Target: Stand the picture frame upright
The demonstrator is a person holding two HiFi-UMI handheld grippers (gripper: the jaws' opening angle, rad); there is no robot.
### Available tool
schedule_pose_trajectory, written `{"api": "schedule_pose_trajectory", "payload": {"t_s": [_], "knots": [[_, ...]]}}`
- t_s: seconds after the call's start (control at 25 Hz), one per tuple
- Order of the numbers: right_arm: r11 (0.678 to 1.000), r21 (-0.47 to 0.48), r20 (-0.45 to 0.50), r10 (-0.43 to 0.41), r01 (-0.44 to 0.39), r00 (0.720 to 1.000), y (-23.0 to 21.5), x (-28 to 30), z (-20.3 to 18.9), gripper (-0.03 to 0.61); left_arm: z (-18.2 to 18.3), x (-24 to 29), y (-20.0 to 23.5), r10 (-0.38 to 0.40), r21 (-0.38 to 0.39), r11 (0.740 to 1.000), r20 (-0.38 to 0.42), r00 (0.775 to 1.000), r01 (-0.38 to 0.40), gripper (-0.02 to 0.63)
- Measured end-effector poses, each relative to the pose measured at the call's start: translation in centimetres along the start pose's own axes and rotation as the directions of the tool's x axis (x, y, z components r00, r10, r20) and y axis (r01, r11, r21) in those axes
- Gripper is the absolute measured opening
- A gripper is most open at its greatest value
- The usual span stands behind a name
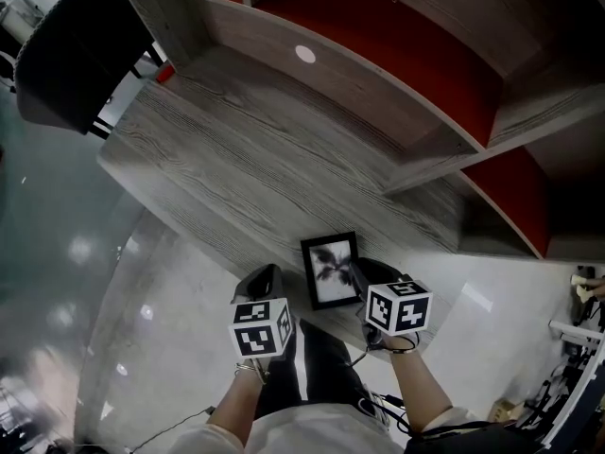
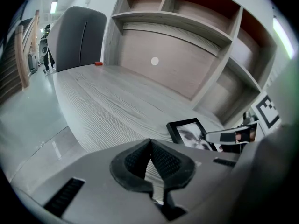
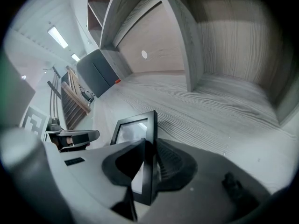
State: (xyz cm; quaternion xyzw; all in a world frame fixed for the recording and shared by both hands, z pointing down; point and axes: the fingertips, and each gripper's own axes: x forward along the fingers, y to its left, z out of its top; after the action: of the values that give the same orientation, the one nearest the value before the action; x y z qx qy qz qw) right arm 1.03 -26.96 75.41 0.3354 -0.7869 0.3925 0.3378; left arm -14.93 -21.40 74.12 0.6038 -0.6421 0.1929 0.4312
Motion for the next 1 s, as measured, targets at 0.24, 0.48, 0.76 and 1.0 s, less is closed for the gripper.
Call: {"api": "schedule_pose_trajectory", "payload": {"t_s": [0.24,0.48,0.76,1.0], "knots": [[1.0,0.023,0.036,-0.012,0.011,0.999,0.1,-1.0,0.3,0.086,-0.1,-0.5,-0.4,-0.012,0.015,1.0,-0.004,1.0,0.013,0.012],[0.999,0.045,0.077,-0.033,0.029,0.996,0.0,-2.3,0.7,0.086,0.2,-0.9,-1.3,-0.035,0.027,0.999,-0.001,0.999,0.035,0.013],[0.997,0.059,0.128,-0.061,0.054,0.99,0.0,-4.0,1.5,0.086,1.2,-1.8,-2.7,-0.066,0.04,0.997,0.015,0.998,0.066,0.012],[0.995,0.072,0.176,-0.075,0.063,0.981,0.6,-6.0,2.5,0.086,2.7,-3.0,-3.8,-0.095,0.072,0.993,0.04,0.995,0.092,0.012]]}}
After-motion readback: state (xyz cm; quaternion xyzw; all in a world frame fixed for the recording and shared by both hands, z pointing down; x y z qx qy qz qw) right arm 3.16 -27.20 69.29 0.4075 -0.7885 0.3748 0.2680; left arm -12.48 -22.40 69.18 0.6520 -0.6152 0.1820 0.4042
